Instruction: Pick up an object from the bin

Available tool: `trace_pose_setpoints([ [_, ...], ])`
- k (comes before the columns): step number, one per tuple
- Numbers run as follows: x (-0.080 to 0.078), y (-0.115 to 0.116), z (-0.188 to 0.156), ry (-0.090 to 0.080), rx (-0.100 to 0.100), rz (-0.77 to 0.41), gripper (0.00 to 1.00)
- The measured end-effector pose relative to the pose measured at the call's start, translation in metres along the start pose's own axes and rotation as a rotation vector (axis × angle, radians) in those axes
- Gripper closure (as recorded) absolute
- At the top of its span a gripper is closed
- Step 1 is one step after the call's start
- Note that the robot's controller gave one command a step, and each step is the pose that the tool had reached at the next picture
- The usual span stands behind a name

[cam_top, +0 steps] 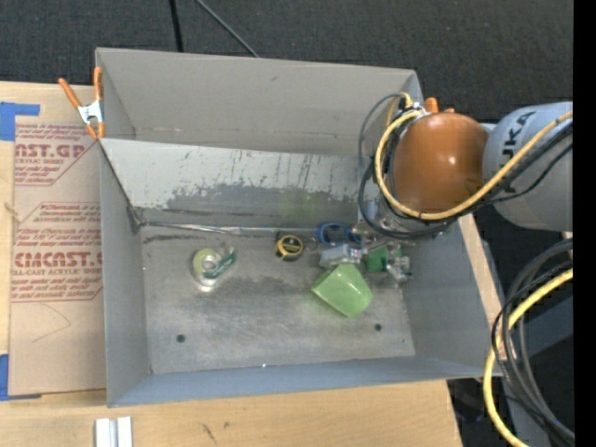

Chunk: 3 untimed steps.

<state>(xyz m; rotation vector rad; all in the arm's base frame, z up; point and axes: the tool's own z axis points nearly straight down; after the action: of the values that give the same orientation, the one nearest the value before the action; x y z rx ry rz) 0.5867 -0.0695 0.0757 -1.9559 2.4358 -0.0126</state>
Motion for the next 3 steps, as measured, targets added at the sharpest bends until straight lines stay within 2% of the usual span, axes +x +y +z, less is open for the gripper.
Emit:
trace_pose_setpoints([
  [1, 0.048, 0.068, 0.001, -0.006, -0.007, -0.225, 0.00],
  [2, 0.049, 0.063, -0.002, -0.004, 0.006, -0.225, 1.00],
  [3, 0.046, 0.062, -0.034, 0.004, -0.015, -0.224, 1.00],
])
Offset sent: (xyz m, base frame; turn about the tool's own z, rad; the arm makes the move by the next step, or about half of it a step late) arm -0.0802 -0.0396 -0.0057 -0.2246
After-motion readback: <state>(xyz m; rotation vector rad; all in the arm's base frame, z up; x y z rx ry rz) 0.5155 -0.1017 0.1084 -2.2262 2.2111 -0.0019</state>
